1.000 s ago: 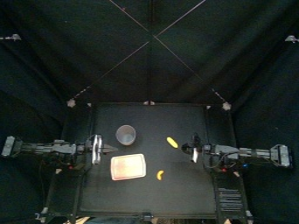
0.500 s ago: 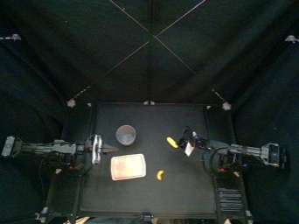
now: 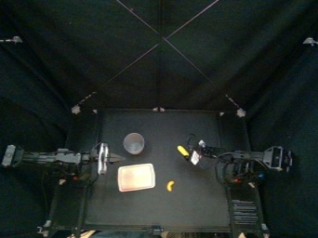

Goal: Pick the corn then place it in the grey bowl
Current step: Pick the corn

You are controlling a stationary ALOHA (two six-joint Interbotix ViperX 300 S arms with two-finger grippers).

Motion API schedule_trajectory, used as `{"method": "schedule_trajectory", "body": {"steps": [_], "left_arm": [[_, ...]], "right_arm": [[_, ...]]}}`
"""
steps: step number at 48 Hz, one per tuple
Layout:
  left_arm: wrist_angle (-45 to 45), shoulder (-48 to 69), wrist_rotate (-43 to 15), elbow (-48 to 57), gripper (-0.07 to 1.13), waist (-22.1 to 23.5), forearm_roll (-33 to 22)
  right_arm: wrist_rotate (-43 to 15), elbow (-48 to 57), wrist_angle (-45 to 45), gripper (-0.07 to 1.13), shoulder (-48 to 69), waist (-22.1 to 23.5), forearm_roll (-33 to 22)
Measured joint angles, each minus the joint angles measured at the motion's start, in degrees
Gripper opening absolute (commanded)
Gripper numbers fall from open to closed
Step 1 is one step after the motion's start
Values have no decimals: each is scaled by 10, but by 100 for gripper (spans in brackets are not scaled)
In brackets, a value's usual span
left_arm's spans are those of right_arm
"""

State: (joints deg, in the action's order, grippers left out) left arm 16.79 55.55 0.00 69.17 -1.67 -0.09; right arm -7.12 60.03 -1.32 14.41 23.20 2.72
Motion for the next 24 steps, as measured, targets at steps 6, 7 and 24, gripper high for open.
{"method": "schedule_trajectory", "body": {"steps": [6, 7, 24], "left_arm": [[1, 0, 1, 0, -3, 1, 0], [1, 0, 0, 0, -3, 1, 0], [1, 0, 1, 0, -3, 3, -1]], "right_arm": [[0, -16, 1, 105, -41, 2, -6], [-1, -20, 1, 105, -49, 2, -7], [0, -51, 2, 98, -118, 0, -13]]}}
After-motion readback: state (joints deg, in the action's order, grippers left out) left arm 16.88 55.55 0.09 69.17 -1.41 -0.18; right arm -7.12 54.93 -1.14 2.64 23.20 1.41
